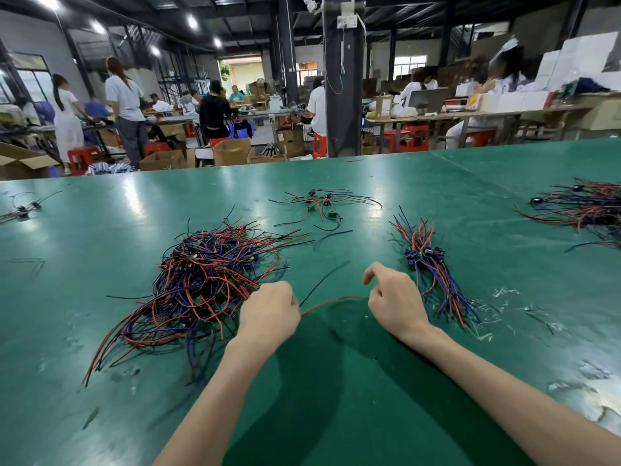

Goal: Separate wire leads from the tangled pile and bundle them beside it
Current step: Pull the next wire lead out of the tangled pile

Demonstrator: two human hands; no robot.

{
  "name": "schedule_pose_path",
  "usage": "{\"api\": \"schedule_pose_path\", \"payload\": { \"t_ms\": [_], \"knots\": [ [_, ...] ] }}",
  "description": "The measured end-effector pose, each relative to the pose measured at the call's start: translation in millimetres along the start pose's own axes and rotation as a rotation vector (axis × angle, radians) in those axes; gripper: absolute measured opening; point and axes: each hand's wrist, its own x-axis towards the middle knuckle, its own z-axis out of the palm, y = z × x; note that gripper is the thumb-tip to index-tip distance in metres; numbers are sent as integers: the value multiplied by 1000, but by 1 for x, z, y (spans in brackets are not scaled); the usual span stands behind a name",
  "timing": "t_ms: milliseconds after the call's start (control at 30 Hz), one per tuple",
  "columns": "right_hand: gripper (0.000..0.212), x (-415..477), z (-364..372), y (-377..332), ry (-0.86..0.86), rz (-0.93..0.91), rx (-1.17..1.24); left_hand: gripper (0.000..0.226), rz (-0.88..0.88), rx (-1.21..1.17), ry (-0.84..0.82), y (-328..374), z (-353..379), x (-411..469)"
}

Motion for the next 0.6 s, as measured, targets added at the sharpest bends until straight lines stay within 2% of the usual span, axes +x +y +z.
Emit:
{"api": "schedule_pose_path", "payload": {
  "t_ms": [100, 167, 267, 367, 433, 533, 600],
  "knots": [
    [28, 1, -1, 2, 42, 33, 51, 3, 31, -424, 37, 9, 7, 4],
    [27, 2, -2, 4, 44, 57, 82, 2, 44, -508, 42, 10, 8, 6],
    [27, 3, -2, 7, 50, 107, 125, 12, 60, -365, 69, 2, 6, 8],
    [26, 4, -1, 9, 51, 140, 156, 24, 27, -107, -79, -7, 2, 7],
    [26, 5, 0, 9, 55, 140, 161, 24, -1, -15, -177, -8, 1, 4],
    [26, 5, -1, 7, 113, 115, 186, 14, 16, -38, -171, -6, 2, 3],
    [26, 4, -5, 4, 211, 49, 205, 14, 21, -158, -98, -3, 3, 4]
  ]
}}
